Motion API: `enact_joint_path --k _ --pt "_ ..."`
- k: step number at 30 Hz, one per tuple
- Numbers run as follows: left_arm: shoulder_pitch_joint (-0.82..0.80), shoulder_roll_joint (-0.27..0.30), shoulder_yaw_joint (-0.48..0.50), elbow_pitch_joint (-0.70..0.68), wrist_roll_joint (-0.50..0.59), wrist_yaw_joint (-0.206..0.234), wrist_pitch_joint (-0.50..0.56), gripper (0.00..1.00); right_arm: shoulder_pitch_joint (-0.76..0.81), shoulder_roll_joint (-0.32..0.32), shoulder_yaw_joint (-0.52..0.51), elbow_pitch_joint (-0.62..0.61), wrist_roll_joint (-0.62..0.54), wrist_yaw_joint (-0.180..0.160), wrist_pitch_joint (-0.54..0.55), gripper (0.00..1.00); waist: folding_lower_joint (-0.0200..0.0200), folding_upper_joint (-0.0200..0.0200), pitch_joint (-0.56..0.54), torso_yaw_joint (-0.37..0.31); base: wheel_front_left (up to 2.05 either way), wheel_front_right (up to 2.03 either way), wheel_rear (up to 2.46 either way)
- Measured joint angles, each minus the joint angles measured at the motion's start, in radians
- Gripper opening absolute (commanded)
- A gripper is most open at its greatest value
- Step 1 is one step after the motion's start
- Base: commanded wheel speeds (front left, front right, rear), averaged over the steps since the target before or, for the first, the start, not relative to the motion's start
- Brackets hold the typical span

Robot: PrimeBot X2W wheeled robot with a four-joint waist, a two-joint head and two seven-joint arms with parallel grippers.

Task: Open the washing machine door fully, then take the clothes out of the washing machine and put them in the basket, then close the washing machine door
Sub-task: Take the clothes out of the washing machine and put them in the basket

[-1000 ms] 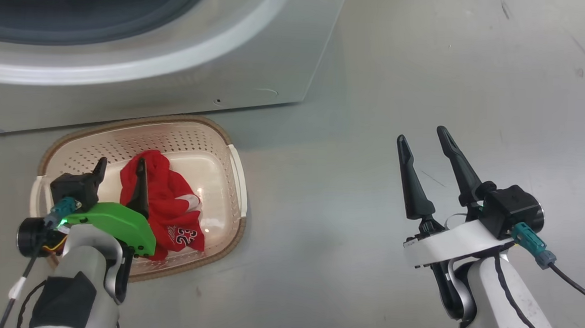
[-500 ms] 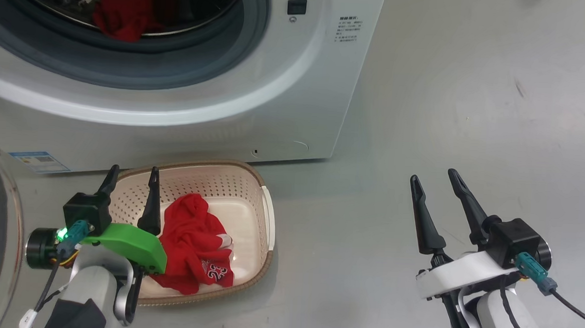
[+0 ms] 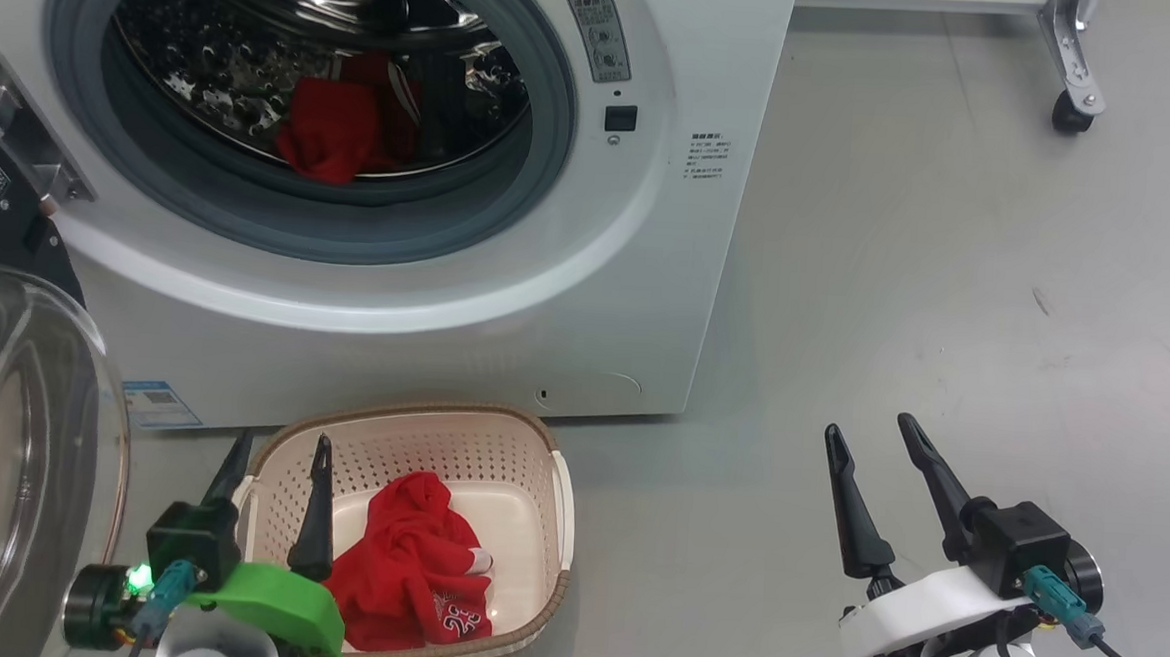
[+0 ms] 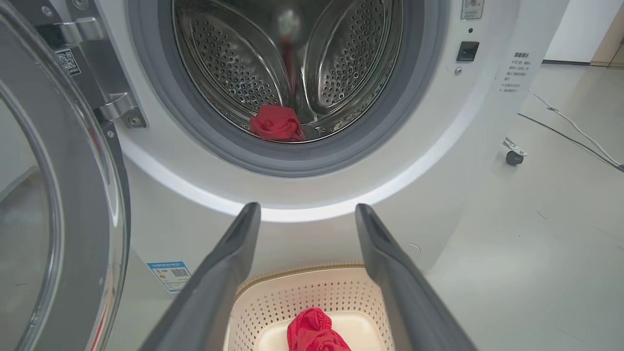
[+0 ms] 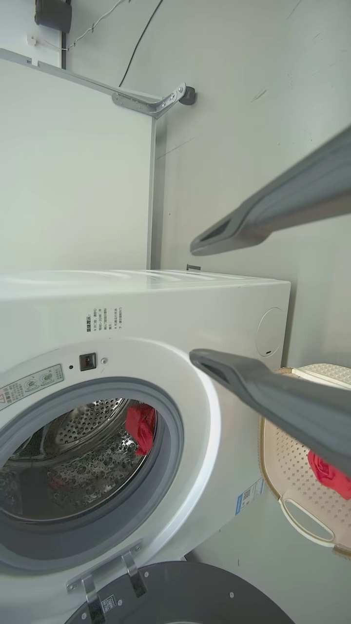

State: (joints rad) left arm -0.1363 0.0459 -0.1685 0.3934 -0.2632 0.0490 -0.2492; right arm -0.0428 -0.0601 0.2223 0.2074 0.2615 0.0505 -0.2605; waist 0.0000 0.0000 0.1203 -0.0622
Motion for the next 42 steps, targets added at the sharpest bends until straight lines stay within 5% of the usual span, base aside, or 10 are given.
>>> enact_joint_path --k 19,42 --pt "0.214 0.001 -0.034 -0.165 0.017 0.032 0.002 1.00 0.112 0.003 -0.011 0.005 0.000 0.000 0.000 1.00 0.0000 0.0000 -0.121 0.012 0.00 0.00 0.00" --pt "0.316 0.002 -0.037 -0.335 0.035 0.052 0.055 1.00 0.133 0.007 -0.010 -0.009 -0.002 0.001 0.000 1.00 0.0000 0.0000 -0.128 0.011 0.00 0.00 0.00"
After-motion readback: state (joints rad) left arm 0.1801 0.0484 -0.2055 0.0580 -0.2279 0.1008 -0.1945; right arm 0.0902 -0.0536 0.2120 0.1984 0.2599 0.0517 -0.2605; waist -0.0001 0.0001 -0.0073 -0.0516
